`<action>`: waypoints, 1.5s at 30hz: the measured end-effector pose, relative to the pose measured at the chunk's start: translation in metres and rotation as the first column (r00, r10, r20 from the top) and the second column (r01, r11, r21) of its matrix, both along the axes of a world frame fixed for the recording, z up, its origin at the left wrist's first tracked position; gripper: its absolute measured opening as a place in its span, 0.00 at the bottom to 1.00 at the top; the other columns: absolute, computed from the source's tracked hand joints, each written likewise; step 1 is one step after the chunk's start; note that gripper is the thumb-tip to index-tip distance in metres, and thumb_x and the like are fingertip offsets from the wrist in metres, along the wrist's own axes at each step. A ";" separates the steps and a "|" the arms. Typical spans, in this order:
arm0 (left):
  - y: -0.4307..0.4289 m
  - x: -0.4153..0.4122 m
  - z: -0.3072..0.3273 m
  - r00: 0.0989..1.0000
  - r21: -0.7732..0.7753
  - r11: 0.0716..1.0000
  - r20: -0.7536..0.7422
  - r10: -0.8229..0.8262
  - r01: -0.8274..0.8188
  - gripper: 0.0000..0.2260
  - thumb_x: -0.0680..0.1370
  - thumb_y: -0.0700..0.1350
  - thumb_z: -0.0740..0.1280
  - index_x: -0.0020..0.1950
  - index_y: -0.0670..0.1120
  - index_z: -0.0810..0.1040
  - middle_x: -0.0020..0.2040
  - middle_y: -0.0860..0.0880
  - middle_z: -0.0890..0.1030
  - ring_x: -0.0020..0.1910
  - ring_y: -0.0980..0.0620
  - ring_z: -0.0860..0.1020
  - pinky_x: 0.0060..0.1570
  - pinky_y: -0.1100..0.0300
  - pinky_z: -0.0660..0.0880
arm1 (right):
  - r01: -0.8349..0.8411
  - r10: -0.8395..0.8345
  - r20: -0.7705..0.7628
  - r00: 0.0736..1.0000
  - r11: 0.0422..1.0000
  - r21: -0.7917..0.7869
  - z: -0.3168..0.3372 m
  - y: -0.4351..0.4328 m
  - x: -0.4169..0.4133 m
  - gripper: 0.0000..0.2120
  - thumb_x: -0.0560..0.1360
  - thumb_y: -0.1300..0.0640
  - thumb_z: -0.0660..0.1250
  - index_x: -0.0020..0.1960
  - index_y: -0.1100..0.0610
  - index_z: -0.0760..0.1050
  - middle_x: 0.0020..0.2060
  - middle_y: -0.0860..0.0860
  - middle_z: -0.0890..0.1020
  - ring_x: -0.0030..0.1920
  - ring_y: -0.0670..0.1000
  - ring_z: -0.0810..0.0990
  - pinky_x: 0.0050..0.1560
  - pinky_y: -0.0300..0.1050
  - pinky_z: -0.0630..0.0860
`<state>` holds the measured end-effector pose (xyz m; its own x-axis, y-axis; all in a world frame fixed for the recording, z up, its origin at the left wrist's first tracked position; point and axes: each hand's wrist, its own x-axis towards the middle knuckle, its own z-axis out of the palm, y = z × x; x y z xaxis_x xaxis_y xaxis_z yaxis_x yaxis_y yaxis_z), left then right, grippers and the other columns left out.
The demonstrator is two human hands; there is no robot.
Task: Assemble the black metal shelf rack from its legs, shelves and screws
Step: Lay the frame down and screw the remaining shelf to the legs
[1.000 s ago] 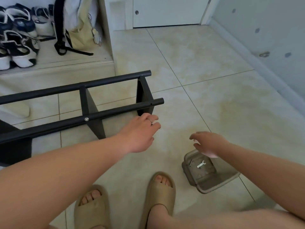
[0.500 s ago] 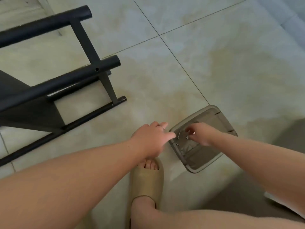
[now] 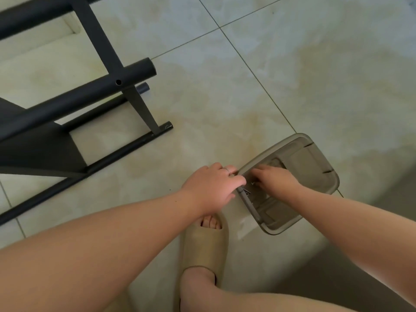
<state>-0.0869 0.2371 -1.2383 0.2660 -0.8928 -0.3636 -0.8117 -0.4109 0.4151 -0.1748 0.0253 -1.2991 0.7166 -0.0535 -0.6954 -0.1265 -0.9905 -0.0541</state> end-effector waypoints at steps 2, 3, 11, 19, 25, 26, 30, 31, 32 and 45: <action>-0.001 -0.001 0.004 1.000 0.037 0.999 -0.003 -0.006 0.007 0.19 0.83 0.50 0.60 0.74 0.56 0.65 0.77 0.47 0.64 0.69 0.43 0.68 0.62 0.48 0.70 | -0.018 0.017 -0.009 1.000 1.000 -0.021 0.004 -0.001 -0.002 0.14 0.83 0.54 0.60 0.67 0.53 0.72 0.61 0.51 0.75 0.58 0.55 0.79 0.52 0.53 0.79; 0.000 -0.002 0.006 1.000 0.060 0.998 -0.009 -0.013 0.013 0.20 0.83 0.50 0.60 0.75 0.57 0.64 0.78 0.47 0.62 0.70 0.42 0.67 0.63 0.48 0.70 | -0.014 0.014 -0.012 1.000 1.000 -0.013 0.005 -0.002 -0.002 0.13 0.83 0.54 0.60 0.66 0.54 0.73 0.61 0.51 0.75 0.58 0.55 0.79 0.52 0.53 0.79; 0.025 0.018 0.055 0.997 0.090 0.996 0.074 -0.002 -0.005 0.25 0.81 0.41 0.59 0.77 0.54 0.60 0.76 0.46 0.64 0.66 0.43 0.70 0.58 0.50 0.72 | 0.256 -0.301 0.148 0.942 0.930 0.264 0.074 0.007 0.002 0.06 0.77 0.60 0.65 0.46 0.52 0.69 0.37 0.49 0.78 0.40 0.57 0.79 0.42 0.50 0.76; 0.083 0.075 0.150 0.869 -0.360 0.925 0.412 0.274 -0.121 0.11 0.79 0.44 0.64 0.61 0.45 0.76 0.57 0.45 0.77 0.51 0.43 0.75 0.48 0.49 0.72 | 0.239 -0.478 0.330 0.814 0.794 0.559 0.199 0.058 0.037 0.11 0.78 0.62 0.68 0.47 0.45 0.77 0.35 0.41 0.85 0.39 0.41 0.84 0.46 0.43 0.80; 0.117 0.119 0.172 0.668 -0.389 0.706 0.254 0.700 -0.592 0.13 0.80 0.50 0.64 0.62 0.47 0.72 0.58 0.47 0.75 0.55 0.44 0.75 0.53 0.48 0.74 | 0.166 -0.560 0.441 0.702 0.730 0.663 0.256 0.123 0.090 0.10 0.76 0.59 0.71 0.40 0.46 0.77 0.32 0.40 0.82 0.30 0.42 0.78 0.36 0.42 0.77; 0.118 0.126 0.172 0.636 -0.306 0.649 0.156 0.756 -0.696 0.15 0.81 0.53 0.63 0.64 0.47 0.71 0.59 0.48 0.74 0.55 0.45 0.75 0.54 0.48 0.74 | 0.168 -0.578 0.451 0.680 0.721 0.672 0.259 0.131 0.098 0.11 0.76 0.60 0.71 0.40 0.46 0.77 0.30 0.39 0.81 0.29 0.43 0.75 0.32 0.40 0.75; 0.111 0.152 0.162 0.525 -0.080 0.519 -0.158 0.837 -0.851 0.17 0.82 0.58 0.59 0.47 0.45 0.74 0.40 0.49 0.76 0.42 0.45 0.76 0.39 0.55 0.69 | 0.223 -0.685 0.415 0.599 0.641 0.735 0.261 0.154 0.125 0.08 0.75 0.63 0.69 0.41 0.51 0.78 0.29 0.45 0.77 0.33 0.55 0.79 0.34 0.52 0.78; 0.109 0.156 0.159 0.526 -0.054 0.527 -0.193 0.828 -0.848 0.19 0.82 0.58 0.58 0.40 0.45 0.71 0.34 0.48 0.74 0.38 0.44 0.76 0.36 0.56 0.67 | 0.230 -0.699 0.408 0.587 0.627 0.744 0.258 0.157 0.129 0.07 0.75 0.63 0.69 0.42 0.52 0.78 0.30 0.47 0.77 0.36 0.58 0.81 0.36 0.52 0.79; 0.107 0.159 0.156 0.527 -0.023 0.536 -0.229 0.819 -0.844 0.20 0.82 0.58 0.58 0.37 0.46 0.68 0.31 0.48 0.73 0.36 0.44 0.79 0.35 0.57 0.66 | 0.236 -0.711 0.398 0.579 0.614 0.753 0.254 0.160 0.132 0.07 0.75 0.63 0.69 0.42 0.53 0.79 0.30 0.49 0.78 0.38 0.59 0.82 0.39 0.52 0.80; 0.104 0.189 0.128 0.392 0.107 0.515 -0.526 0.755 -0.850 0.23 0.78 0.58 0.66 0.57 0.39 0.80 0.45 0.42 0.86 0.42 0.42 0.86 0.48 0.49 0.82 | 0.251 -0.721 0.292 0.629 0.544 0.801 0.215 0.170 0.144 0.08 0.76 0.65 0.69 0.45 0.52 0.80 0.37 0.49 0.86 0.42 0.52 0.87 0.53 0.59 0.82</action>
